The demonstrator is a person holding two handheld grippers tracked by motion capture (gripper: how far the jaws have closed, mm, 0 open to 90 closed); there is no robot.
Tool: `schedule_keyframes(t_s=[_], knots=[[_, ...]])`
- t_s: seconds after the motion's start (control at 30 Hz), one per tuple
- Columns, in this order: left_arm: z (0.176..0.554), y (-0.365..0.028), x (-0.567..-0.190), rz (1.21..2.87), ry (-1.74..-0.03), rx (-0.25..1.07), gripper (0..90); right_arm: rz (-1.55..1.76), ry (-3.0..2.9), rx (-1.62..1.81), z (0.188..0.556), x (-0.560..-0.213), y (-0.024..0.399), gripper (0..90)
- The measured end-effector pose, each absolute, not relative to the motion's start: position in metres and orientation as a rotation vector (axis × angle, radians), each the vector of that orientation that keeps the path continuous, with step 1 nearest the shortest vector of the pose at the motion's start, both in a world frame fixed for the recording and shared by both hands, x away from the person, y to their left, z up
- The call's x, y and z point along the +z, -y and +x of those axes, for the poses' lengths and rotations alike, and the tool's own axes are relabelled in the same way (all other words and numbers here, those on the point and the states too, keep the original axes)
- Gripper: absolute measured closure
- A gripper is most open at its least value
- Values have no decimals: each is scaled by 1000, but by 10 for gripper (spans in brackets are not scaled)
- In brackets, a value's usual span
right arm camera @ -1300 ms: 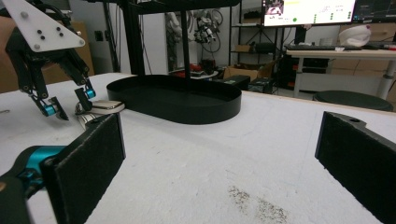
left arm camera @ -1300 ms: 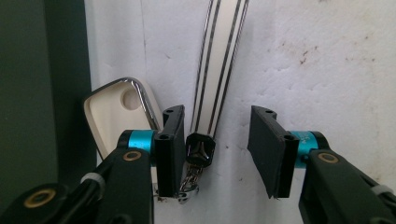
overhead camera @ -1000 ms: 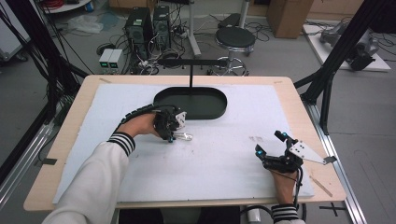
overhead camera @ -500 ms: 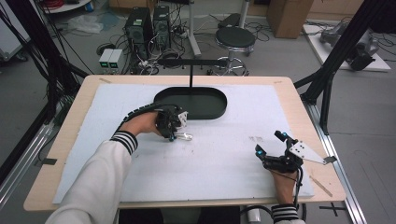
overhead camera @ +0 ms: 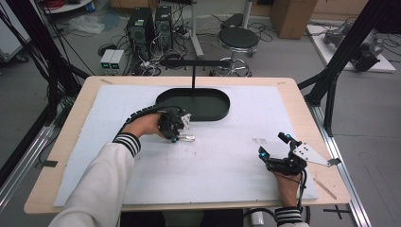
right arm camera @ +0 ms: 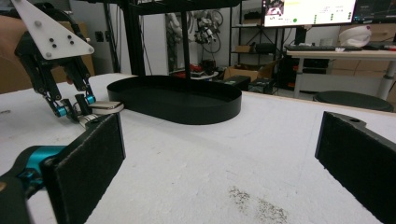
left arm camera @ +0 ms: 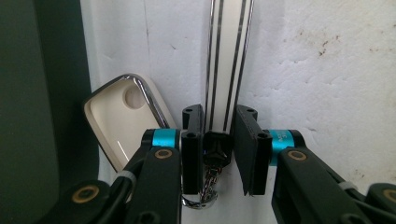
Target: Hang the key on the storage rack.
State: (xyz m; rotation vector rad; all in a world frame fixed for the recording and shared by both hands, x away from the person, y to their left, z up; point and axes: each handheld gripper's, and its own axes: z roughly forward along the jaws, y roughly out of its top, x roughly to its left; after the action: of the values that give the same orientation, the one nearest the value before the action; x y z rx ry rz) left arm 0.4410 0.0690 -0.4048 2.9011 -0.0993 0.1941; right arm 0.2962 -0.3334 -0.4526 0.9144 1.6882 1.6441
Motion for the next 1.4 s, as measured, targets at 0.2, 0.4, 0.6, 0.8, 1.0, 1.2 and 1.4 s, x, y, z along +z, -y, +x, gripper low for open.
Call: schedule_keyframes(t_s=[0.2,0.4,0.6,0.8,1.0,1.2,1.4], knots=[[440,-67,-404,2914,86,203,739,909,-1686,1644,296,-453,334,5],[438,-66,-404,2910,94,198,740,909,-1687,1645,296,-453,334,4],[436,-66,-399,2859,102,205,740,904,-1682,1640,297,-453,334,4],[437,-77,-387,2783,55,214,740,905,-1681,1643,297,-453,334,5],[442,-95,-374,2634,-67,226,740,915,-1688,1642,296,-453,333,4],[445,-108,-361,2486,-165,252,740,916,-1687,1640,296,-453,333,5],[451,-122,-349,2297,-287,269,740,910,-1685,1640,296,-453,333,5]])
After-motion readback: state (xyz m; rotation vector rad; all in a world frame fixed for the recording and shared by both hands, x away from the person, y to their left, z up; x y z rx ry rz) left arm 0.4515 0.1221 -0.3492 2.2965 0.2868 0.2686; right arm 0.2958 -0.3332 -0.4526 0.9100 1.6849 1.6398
